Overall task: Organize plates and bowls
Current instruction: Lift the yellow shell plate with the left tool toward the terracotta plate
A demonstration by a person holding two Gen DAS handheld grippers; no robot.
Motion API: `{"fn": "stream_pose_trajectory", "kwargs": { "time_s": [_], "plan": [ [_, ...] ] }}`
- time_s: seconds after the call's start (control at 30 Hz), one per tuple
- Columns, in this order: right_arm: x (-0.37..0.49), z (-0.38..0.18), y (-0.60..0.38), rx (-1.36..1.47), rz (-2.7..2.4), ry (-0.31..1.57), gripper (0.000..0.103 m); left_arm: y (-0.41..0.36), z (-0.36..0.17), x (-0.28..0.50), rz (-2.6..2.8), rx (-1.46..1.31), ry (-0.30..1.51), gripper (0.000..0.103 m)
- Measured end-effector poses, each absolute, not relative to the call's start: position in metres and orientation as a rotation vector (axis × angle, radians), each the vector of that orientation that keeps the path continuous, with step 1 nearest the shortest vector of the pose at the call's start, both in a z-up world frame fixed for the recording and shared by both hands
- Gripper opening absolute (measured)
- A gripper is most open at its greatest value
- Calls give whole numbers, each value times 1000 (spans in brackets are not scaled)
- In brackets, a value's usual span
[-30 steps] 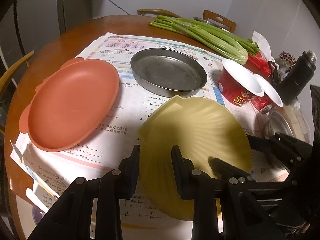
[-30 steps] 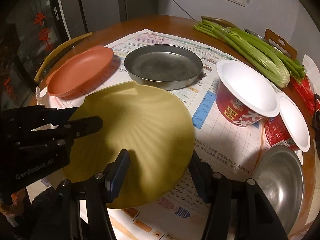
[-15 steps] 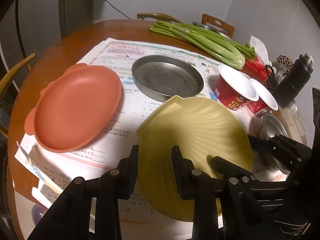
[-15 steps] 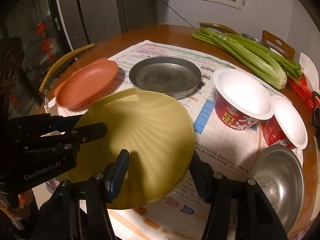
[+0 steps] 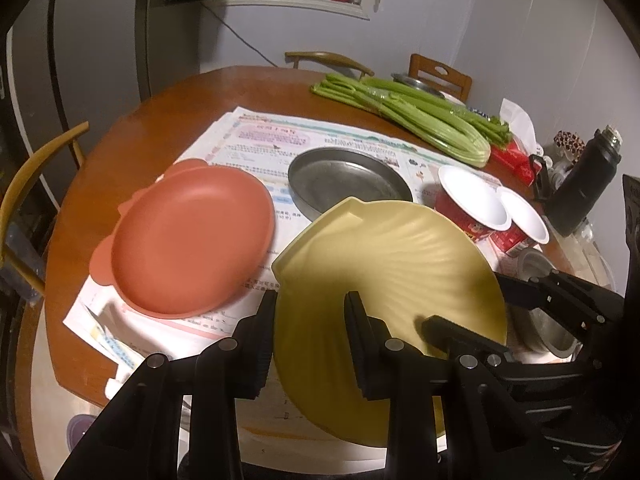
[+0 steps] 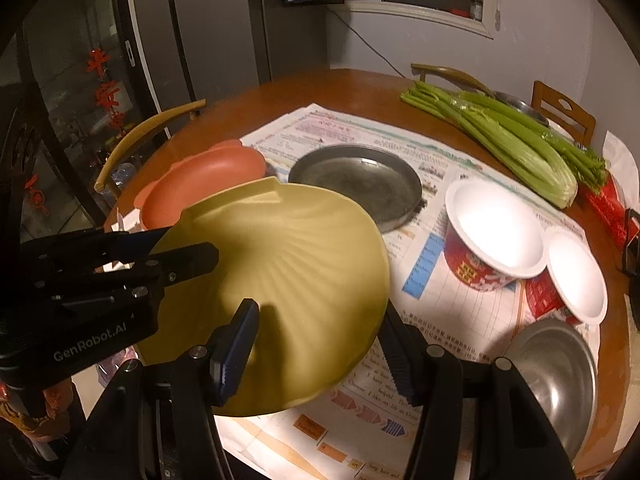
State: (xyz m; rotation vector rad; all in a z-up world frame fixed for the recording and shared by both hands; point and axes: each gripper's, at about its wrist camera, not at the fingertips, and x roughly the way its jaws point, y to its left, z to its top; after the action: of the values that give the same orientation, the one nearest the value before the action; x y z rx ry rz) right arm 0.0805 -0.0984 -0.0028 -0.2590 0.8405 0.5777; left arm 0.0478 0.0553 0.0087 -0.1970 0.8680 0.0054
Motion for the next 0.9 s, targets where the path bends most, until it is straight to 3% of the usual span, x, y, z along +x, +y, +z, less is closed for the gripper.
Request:
{"fn": "stream_pose_trajectory", "kwargs": {
  "time_s": [0.9],
  "plan": [
    [77,56,-3,-422,696,665,60,136,58,18,138,-278,714,37]
  ]
}}
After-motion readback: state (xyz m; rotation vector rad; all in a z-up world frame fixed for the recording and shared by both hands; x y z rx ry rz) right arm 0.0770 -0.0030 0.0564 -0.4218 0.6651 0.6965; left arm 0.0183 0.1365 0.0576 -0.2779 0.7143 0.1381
